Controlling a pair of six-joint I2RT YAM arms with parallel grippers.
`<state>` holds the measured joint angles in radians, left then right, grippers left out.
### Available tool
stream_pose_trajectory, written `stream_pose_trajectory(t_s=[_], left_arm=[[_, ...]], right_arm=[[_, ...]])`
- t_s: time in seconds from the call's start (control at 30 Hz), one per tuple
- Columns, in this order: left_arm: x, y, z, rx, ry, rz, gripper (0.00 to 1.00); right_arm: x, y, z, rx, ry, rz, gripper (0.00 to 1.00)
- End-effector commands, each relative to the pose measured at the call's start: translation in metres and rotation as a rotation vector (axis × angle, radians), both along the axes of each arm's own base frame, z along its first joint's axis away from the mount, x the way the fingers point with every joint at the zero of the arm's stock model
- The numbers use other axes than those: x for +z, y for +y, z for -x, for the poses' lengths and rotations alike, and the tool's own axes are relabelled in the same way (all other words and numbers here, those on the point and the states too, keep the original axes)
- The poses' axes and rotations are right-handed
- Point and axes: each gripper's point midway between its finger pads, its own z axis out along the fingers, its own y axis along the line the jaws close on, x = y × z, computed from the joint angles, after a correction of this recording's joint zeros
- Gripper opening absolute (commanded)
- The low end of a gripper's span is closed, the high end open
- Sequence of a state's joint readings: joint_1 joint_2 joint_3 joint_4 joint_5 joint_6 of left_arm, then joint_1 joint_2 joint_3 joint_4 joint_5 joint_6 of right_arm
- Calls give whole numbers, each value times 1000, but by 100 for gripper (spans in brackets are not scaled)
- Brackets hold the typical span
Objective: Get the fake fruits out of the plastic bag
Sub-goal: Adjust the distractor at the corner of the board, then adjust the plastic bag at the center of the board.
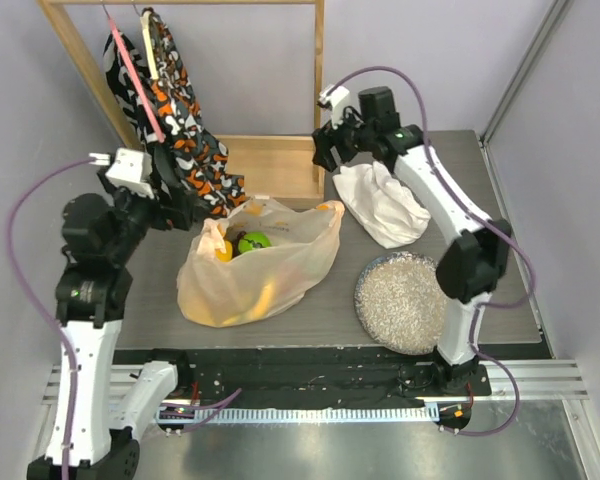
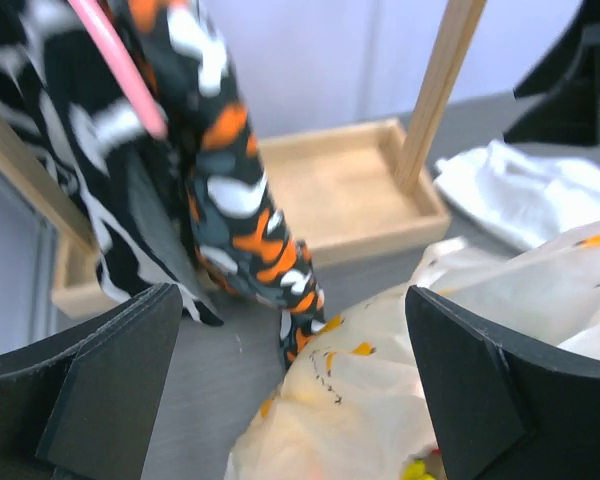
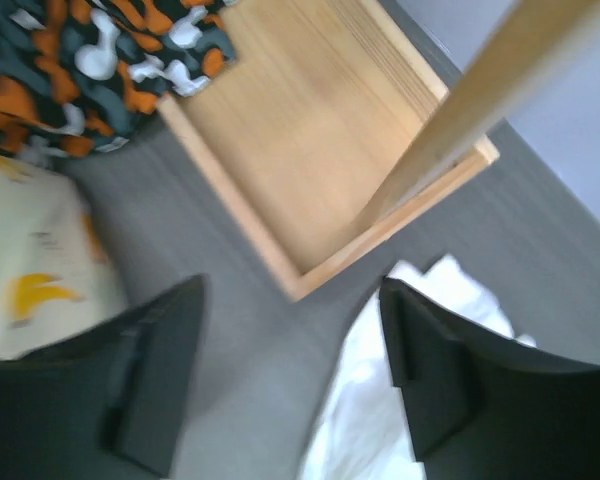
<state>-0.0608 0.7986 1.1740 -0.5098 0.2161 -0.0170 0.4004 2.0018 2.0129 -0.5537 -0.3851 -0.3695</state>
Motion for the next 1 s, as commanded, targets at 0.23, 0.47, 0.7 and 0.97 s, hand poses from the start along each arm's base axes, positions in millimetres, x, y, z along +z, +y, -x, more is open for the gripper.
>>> stream_pose_trajectory(t_s=[0.23, 0.47, 0.7, 0.97], left_arm=[[-31, -51, 70, -351, 332, 37, 100], [-68, -64, 74, -449, 423, 54, 100], [-48, -70, 63, -509, 442, 26, 59], [-27, -71, 90, -548, 539, 37, 78]], right_arm=[[64, -35, 160, 86, 244, -91, 89], [25, -12, 197, 205, 405, -86, 100], [-3, 4, 178, 88, 473, -20, 92], [3, -1, 181, 55, 461, -32, 66]])
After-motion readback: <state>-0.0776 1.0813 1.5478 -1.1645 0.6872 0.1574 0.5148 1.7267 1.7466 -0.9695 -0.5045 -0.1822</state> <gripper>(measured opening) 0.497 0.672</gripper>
